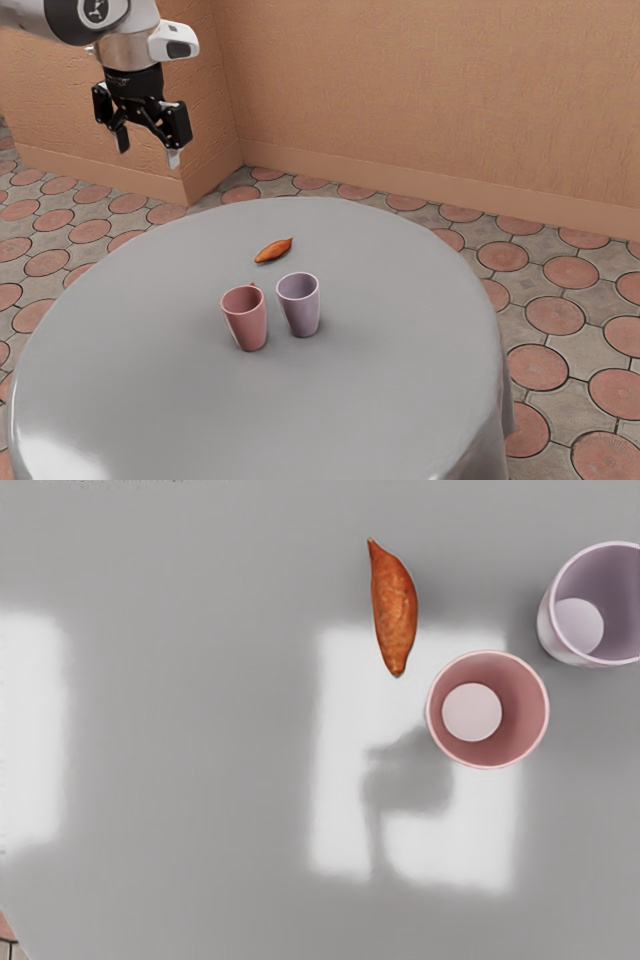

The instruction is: Place the left cup onto the right cup

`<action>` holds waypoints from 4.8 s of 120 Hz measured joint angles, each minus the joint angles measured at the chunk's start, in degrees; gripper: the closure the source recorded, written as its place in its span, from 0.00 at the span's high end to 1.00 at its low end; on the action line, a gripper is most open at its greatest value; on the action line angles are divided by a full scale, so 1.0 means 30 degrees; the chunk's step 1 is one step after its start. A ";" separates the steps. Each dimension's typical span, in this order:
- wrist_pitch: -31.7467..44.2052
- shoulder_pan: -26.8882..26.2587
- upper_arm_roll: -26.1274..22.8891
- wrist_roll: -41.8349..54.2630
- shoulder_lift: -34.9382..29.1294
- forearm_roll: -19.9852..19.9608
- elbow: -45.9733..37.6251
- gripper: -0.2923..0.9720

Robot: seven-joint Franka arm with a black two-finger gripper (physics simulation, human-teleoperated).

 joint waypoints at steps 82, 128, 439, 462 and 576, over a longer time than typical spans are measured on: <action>0.2211 -0.0194 -0.1469 -0.0199 0.0117 0.0068 -0.2534 0.77; 0.4418 -0.0221 -0.2338 -0.1261 -0.0014 -0.0375 -0.5116 0.77; 1.1813 0.0701 -0.3219 -0.0399 0.5394 -0.0253 -0.7383 0.77; 1.2388 0.0704 -0.3222 -0.0370 0.5915 -0.0249 -0.7356 0.77; 1.4133 0.0887 -0.3056 -0.0245 0.6331 -0.0283 -0.8374 0.34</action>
